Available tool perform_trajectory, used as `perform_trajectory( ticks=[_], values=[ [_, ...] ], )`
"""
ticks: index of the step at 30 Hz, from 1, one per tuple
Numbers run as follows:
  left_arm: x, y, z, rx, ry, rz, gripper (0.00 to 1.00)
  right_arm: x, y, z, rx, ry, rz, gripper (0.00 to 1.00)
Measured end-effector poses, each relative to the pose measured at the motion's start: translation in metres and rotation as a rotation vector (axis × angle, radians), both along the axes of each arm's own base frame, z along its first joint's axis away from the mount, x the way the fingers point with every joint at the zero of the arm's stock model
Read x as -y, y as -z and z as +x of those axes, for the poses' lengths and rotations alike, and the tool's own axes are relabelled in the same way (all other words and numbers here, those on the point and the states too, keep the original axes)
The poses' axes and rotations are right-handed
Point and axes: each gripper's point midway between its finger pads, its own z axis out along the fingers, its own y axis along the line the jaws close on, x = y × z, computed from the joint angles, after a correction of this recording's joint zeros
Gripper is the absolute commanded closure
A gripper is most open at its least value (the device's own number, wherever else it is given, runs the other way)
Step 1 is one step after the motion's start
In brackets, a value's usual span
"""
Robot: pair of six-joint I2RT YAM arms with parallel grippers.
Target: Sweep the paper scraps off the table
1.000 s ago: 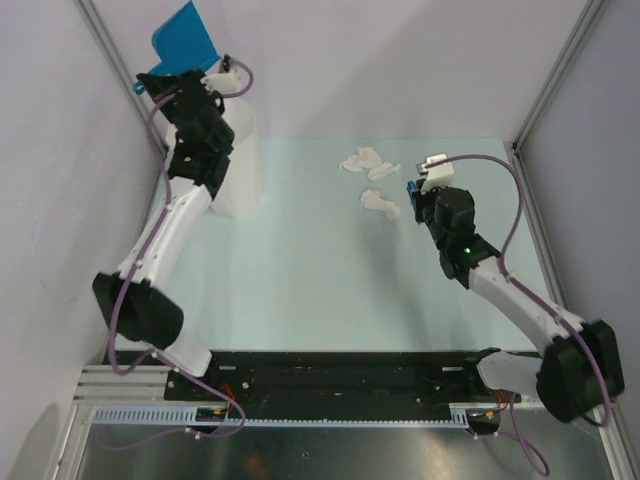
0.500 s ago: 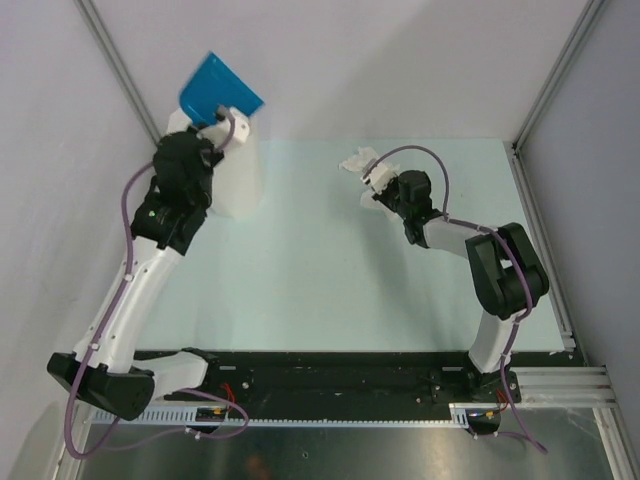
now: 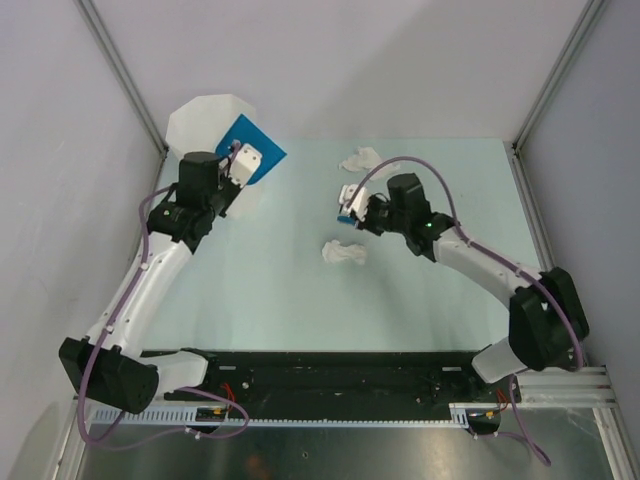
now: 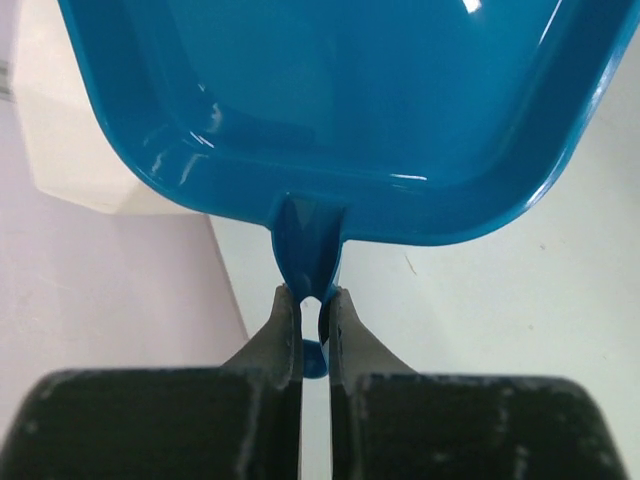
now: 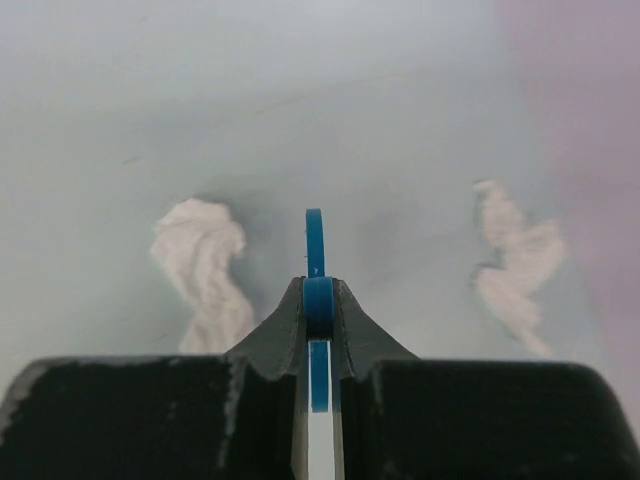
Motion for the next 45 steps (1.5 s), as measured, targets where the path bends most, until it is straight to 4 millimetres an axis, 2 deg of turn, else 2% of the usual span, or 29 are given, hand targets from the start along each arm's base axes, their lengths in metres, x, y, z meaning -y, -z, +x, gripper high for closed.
perform_trajectory(
  ticks=[3,5,9,12,16,19,22,24,26,28,30,32,34,40,45],
  values=[
    [0.003,0.019,-0.004,-0.045,0.014,-0.023,1.00,0.011,-0.043,0.016,0.124,0.048,0.065,1.00],
    [0.007,0.040,-0.009,-0.096,0.030,-0.034,1.00,0.019,-0.065,0.037,0.213,0.103,0.091,1.00],
    [0.016,0.082,-0.026,-0.214,0.088,-0.051,1.00,0.035,-0.087,0.110,0.381,0.244,0.106,1.00],
    [0.021,0.106,-0.041,-0.294,0.125,-0.065,1.00,0.046,-0.075,0.170,0.466,0.350,0.069,1.00],
    [0.023,0.132,-0.059,-0.380,0.149,-0.071,1.00,0.055,-0.041,0.238,0.516,0.453,0.001,1.00],
    [0.022,0.144,-0.067,-0.424,0.154,-0.064,1.00,0.056,-0.013,0.278,0.532,0.490,-0.062,1.00],
    [0.022,0.149,-0.066,-0.440,0.156,-0.058,1.00,0.048,0.012,0.293,0.509,0.448,-0.138,1.00],
    [0.022,0.153,-0.066,-0.454,0.156,-0.057,1.00,0.040,0.029,0.289,0.472,0.400,-0.187,1.00],
    [0.023,0.158,-0.066,-0.472,0.157,-0.055,1.00,0.028,0.048,0.277,0.413,0.328,-0.230,1.00],
    [0.023,0.162,-0.066,-0.489,0.156,-0.052,1.00,0.012,0.066,0.260,0.356,0.252,-0.255,1.00],
    [0.023,0.166,-0.066,-0.501,0.154,-0.048,1.00,0.008,0.080,0.239,0.311,0.207,-0.292,1.00],
    [0.022,0.170,-0.067,-0.514,0.154,-0.045,1.00,0.008,0.090,0.209,0.274,0.164,-0.322,1.00],
    [0.022,0.175,-0.071,-0.530,0.155,-0.040,1.00,0.009,0.083,0.180,0.243,0.135,-0.326,1.00],
    [0.019,0.186,-0.077,-0.562,0.161,-0.023,1.00,0.008,0.043,0.102,0.084,0.121,-0.237,1.00],
    [0.019,0.201,-0.086,-0.607,0.171,0.000,1.00,-0.004,0.047,0.037,-0.055,0.134,-0.237,1.00]
  ],
)
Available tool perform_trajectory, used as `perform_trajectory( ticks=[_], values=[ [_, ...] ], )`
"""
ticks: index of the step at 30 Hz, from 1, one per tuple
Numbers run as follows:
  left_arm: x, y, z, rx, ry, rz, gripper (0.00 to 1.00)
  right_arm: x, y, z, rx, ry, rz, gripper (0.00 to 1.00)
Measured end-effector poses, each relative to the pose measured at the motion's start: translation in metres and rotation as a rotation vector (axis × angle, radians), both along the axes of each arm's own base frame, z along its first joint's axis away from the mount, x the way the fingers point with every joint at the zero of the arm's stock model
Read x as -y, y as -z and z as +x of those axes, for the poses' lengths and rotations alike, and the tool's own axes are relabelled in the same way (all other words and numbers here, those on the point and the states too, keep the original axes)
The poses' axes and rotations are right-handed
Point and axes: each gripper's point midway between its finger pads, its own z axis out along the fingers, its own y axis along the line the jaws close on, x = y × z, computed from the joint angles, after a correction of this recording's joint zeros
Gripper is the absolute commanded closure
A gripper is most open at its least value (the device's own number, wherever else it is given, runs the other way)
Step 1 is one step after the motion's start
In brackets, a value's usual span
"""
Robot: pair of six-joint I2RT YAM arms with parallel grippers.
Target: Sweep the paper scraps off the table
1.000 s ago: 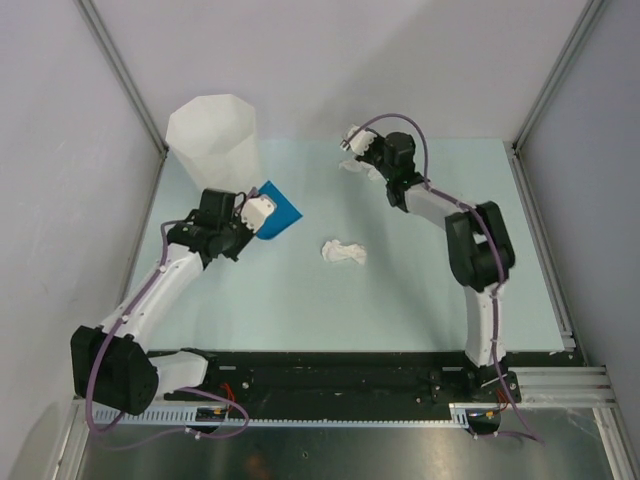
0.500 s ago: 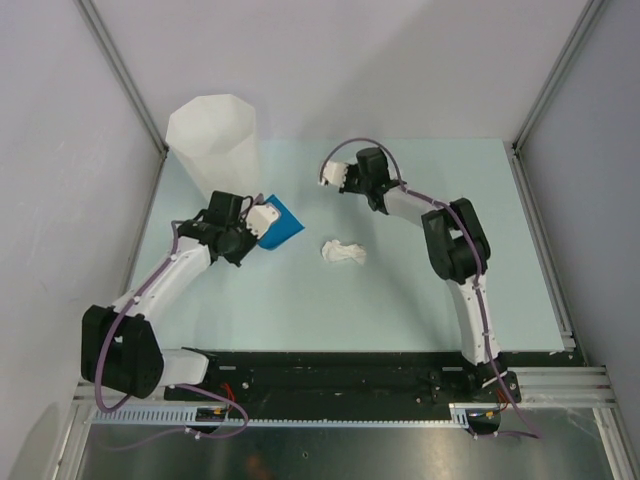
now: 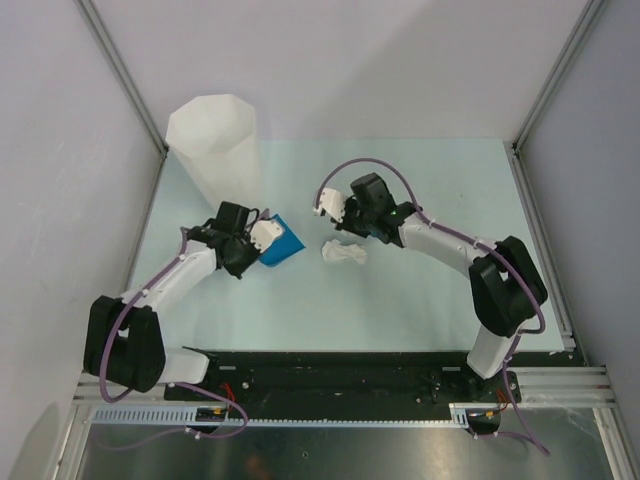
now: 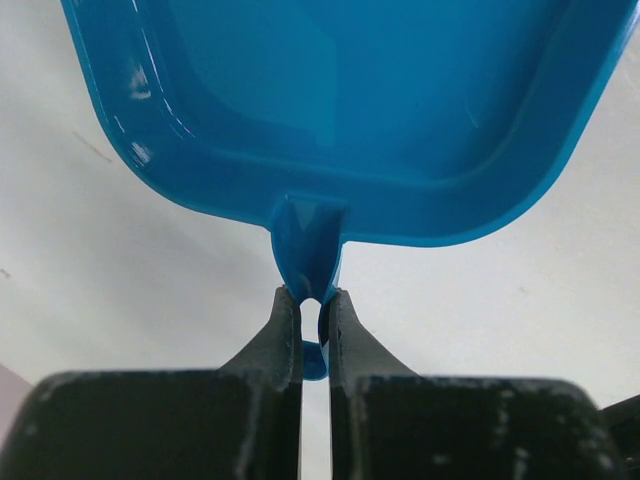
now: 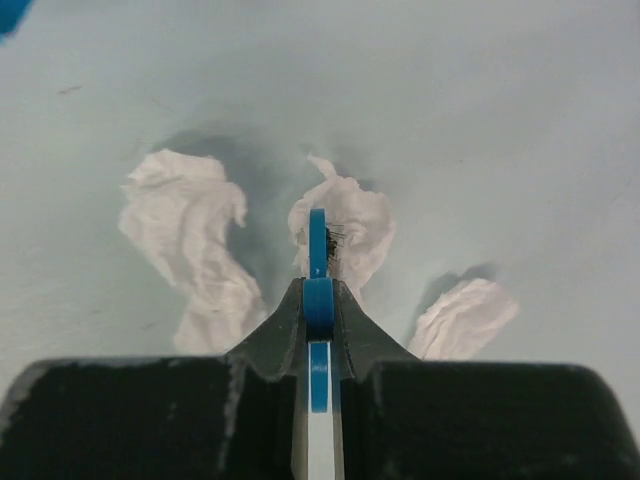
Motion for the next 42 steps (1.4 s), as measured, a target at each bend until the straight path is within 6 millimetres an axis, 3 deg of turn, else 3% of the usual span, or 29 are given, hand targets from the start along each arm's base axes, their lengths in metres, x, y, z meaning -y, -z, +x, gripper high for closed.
perform_trajectory(
  ticks=[2,4,9,12,14,16,19,23,26,30,34,39,42],
  values=[
    [0.002,0.007,-0.006,-0.019,0.016,0.011,1.00,-0.002,0.001,-0.011,-0.022,0.040,-0.004,1.00],
    [0.003,0.013,-0.013,-0.038,0.041,0.034,1.00,0.007,-0.004,-0.010,-0.011,0.150,-0.002,1.00],
    [0.006,0.029,-0.028,-0.086,0.119,0.119,1.00,0.050,-0.044,0.004,0.021,0.491,0.127,1.00],
    [0.007,0.038,-0.032,-0.121,0.164,0.180,1.00,0.078,-0.073,0.004,0.020,0.698,0.264,1.00],
    [0.005,0.046,-0.034,-0.152,0.180,0.221,1.00,0.092,-0.081,0.002,0.020,0.810,0.321,1.00],
    [0.003,0.052,-0.033,-0.181,0.193,0.259,1.00,0.098,-0.079,-0.003,0.008,0.891,0.357,1.00],
    [0.006,0.052,-0.023,-0.180,0.209,0.294,1.00,0.100,-0.052,-0.018,-0.044,0.990,0.384,1.00],
    [0.018,0.042,-0.002,-0.137,0.231,0.307,1.00,0.098,-0.009,-0.053,-0.118,1.064,0.378,1.00],
    [0.025,0.038,0.007,-0.120,0.254,0.312,1.00,0.096,-0.003,-0.068,-0.132,1.085,0.414,1.00],
    [0.029,0.041,0.012,-0.129,0.270,0.324,1.00,0.098,-0.004,-0.071,-0.124,1.111,0.461,1.00],
    [0.032,0.042,0.013,-0.141,0.282,0.329,1.00,0.087,0.003,-0.060,-0.121,1.106,0.504,1.00],
    [0.043,0.040,0.017,-0.143,0.304,0.291,1.00,0.048,0.007,-0.049,-0.160,1.023,0.589,1.00],
    [0.050,0.041,0.019,-0.150,0.313,0.268,1.00,0.004,0.001,-0.046,-0.209,0.922,0.647,1.00]
  ],
)
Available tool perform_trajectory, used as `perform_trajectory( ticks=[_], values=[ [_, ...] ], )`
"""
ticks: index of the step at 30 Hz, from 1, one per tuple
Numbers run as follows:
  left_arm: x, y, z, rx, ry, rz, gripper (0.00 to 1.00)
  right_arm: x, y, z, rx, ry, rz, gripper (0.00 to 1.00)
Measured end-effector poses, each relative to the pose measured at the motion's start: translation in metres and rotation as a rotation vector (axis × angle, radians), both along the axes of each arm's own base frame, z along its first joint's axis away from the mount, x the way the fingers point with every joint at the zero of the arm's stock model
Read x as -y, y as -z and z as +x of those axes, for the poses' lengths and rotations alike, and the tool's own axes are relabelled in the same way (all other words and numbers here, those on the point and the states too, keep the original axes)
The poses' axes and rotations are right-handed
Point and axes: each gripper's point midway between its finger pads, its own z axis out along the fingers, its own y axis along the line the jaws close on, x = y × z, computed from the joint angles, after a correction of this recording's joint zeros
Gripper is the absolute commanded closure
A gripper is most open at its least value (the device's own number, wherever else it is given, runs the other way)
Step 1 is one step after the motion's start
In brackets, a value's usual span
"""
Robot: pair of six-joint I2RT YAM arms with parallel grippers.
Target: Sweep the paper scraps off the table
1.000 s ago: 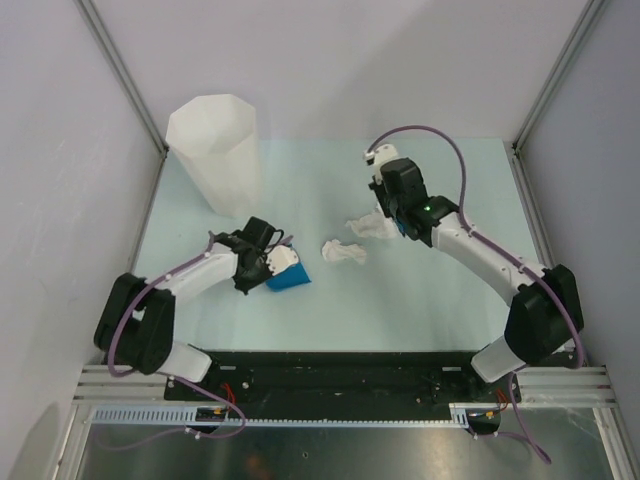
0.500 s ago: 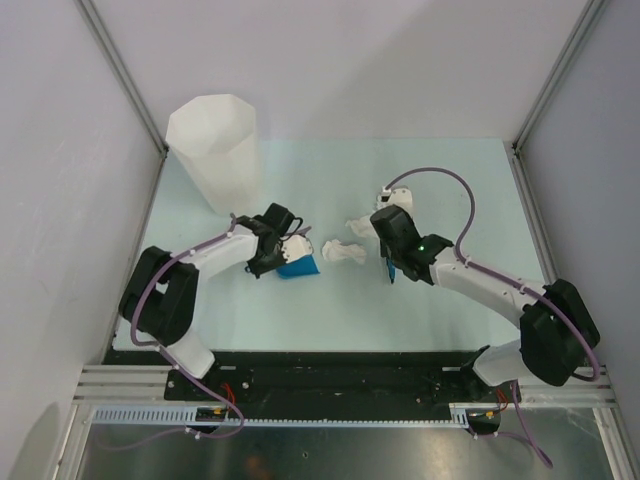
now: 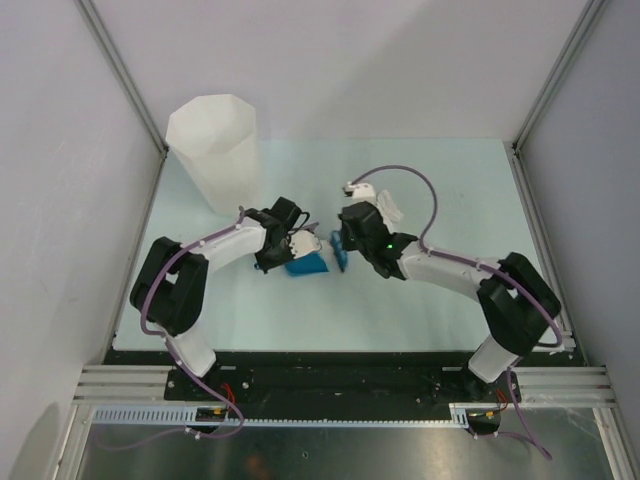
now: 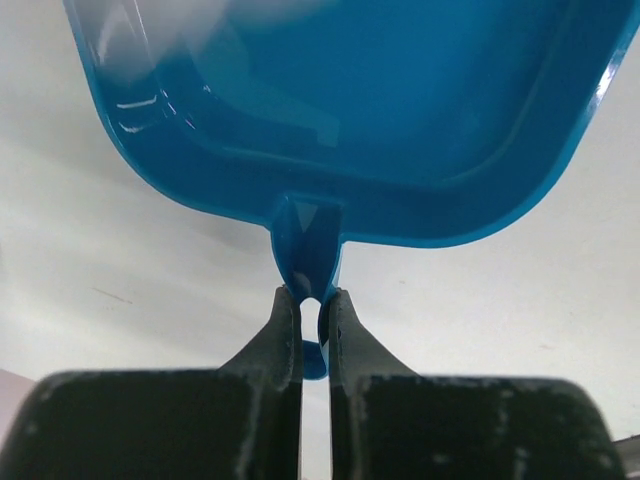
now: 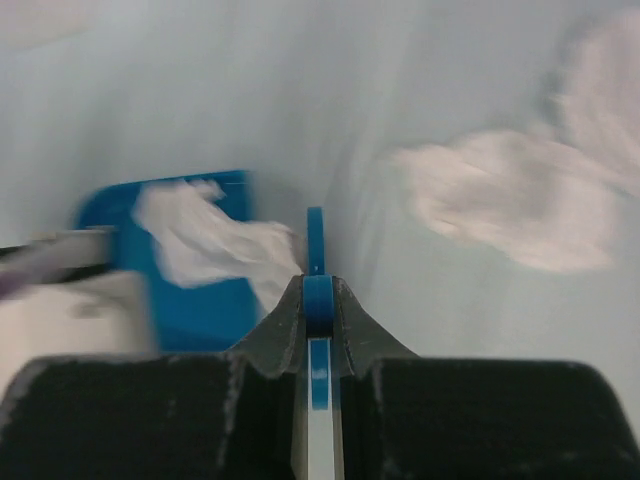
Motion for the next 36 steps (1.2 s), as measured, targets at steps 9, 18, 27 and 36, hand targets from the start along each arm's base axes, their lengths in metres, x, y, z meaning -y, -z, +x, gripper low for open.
perform_trajectory(
  ticks=[9,18,27,36],
  values=[
    [0.005,0.008,-0.001,-0.050,0.002,-0.010,1.00,-0.078,-0.013,-0.011,-0.013,-0.213,0.124,1.00],
    [0.015,0.003,0.003,-0.051,-0.044,-0.102,1.00,-0.026,-0.076,-0.012,0.118,-0.084,0.034,1.00],
    [0.019,-0.016,-0.012,-0.030,-0.045,-0.194,1.00,0.013,-0.123,-0.002,0.225,-0.003,0.017,1.00],
    [0.036,-0.048,-0.037,-0.023,-0.021,-0.354,1.00,0.037,-0.123,0.018,0.215,0.035,0.029,1.00]
  ],
)
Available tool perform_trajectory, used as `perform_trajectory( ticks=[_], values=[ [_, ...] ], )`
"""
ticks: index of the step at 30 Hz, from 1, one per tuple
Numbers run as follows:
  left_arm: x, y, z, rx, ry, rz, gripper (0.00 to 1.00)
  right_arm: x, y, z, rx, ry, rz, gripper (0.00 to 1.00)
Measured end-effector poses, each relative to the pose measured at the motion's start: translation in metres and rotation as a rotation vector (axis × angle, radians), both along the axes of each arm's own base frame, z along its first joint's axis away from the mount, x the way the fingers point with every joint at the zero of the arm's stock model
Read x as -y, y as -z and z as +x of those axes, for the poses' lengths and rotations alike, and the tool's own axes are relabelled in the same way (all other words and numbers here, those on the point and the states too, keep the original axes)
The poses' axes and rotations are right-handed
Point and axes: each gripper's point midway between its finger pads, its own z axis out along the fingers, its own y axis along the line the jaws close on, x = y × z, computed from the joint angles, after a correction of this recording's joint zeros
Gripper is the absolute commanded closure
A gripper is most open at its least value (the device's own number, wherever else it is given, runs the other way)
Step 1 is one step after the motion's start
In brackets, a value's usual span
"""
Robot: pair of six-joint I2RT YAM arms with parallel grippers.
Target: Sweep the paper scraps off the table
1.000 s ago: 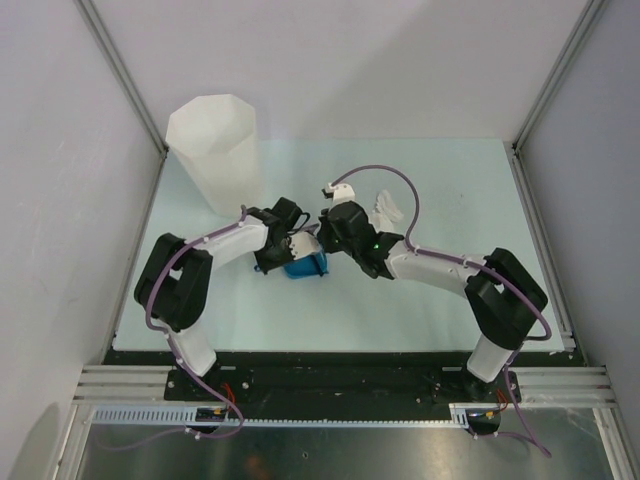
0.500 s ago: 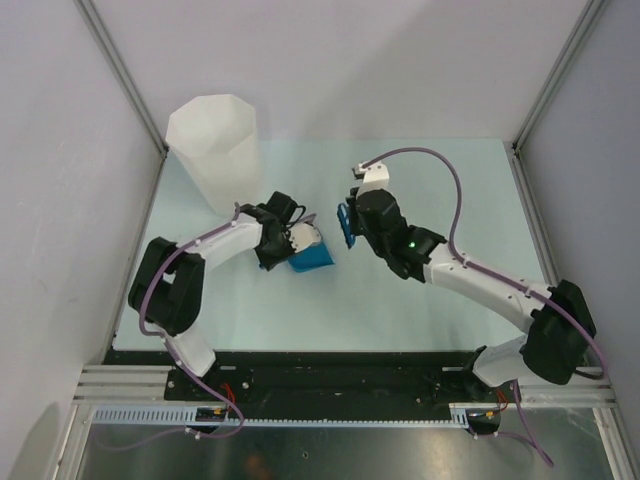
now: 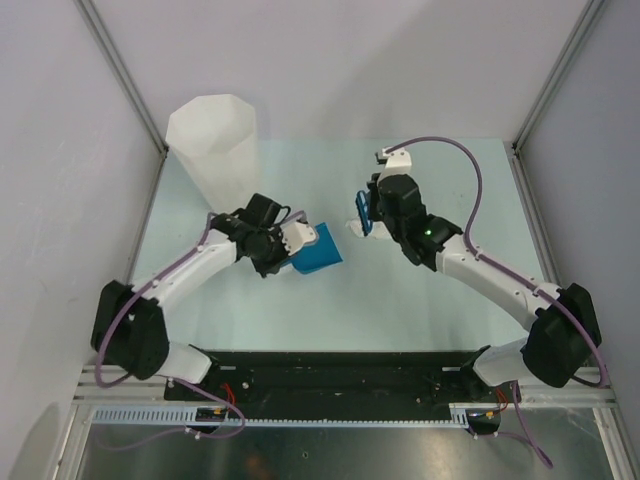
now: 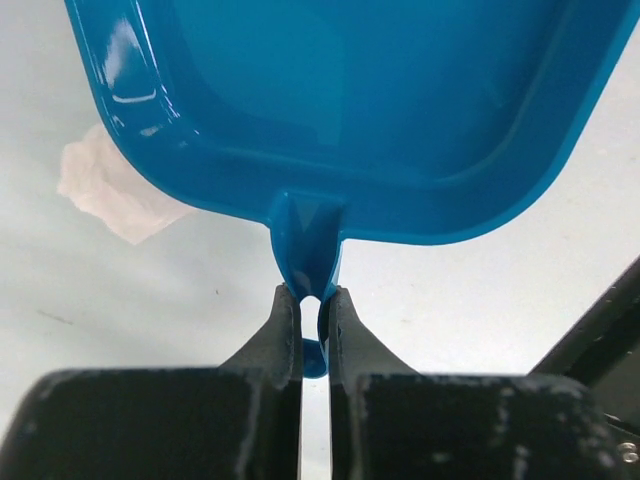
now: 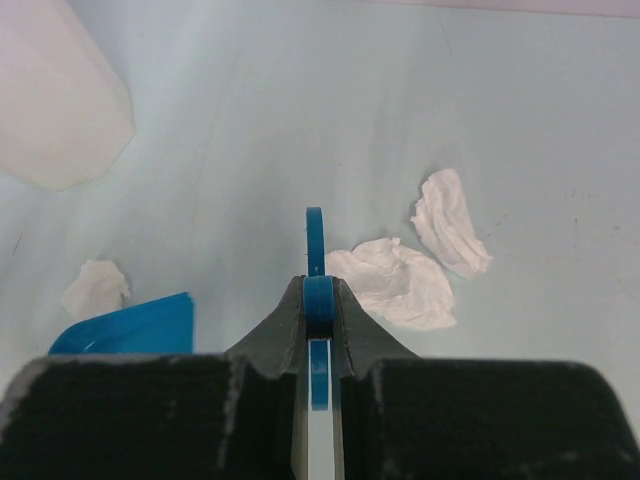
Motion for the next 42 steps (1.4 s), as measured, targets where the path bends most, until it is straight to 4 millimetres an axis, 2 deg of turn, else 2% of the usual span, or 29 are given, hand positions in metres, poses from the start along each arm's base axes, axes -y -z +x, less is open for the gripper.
perform_trajectory(
  ticks=[5,8,11,13,16,22,24,27,31,34,36,38,40,42],
  values=[
    [0.000,-0.044,0.001,0.110,-0.037,-0.072,1.00,0.015,-0.001,0.012,-0.005,0.036,0.032,1.00],
    [-0.016,-0.066,0.014,0.194,-0.110,-0.075,1.00,0.003,-0.004,0.015,-0.004,-0.004,0.092,1.00],
    [-0.056,-0.074,0.029,0.237,-0.258,-0.045,1.00,-0.038,0.000,0.015,-0.029,-0.145,0.212,1.00],
    [-0.086,-0.077,0.037,0.256,-0.357,-0.017,1.00,-0.067,0.011,0.013,-0.073,-0.241,0.290,1.00],
    [-0.118,-0.078,0.038,0.279,-0.449,0.032,1.00,-0.108,0.034,0.008,-0.147,-0.344,0.396,1.00],
    [-0.159,-0.067,0.030,0.270,-0.549,0.128,1.00,-0.183,0.083,-0.008,-0.297,-0.508,0.585,1.00],
    [-0.172,-0.063,0.026,0.258,-0.577,0.158,1.00,-0.211,0.095,-0.008,-0.340,-0.555,0.618,1.00],
    [-0.178,-0.058,0.023,0.249,-0.582,0.186,1.00,-0.232,0.112,-0.006,-0.375,-0.562,0.616,1.00],
    [-0.178,-0.051,0.023,0.230,-0.568,0.197,1.00,-0.222,0.136,-0.002,-0.420,-0.476,0.543,1.00],
    [-0.176,-0.044,0.023,0.206,-0.544,0.196,1.00,-0.196,0.153,0.008,-0.441,-0.391,0.454,1.00],
    [-0.174,-0.038,0.022,0.187,-0.527,0.191,1.00,-0.173,0.153,0.006,-0.445,-0.344,0.401,1.00],
    [-0.169,-0.031,0.020,0.165,-0.505,0.183,1.00,-0.153,0.144,0.003,-0.428,-0.311,0.361,1.00],
    [-0.164,-0.023,0.018,0.142,-0.478,0.182,1.00,-0.134,0.125,-0.005,-0.402,-0.291,0.318,1.00],
    [-0.156,-0.015,0.016,0.120,-0.442,0.183,1.00,-0.123,0.103,-0.014,-0.367,-0.294,0.287,1.00]
  ],
)
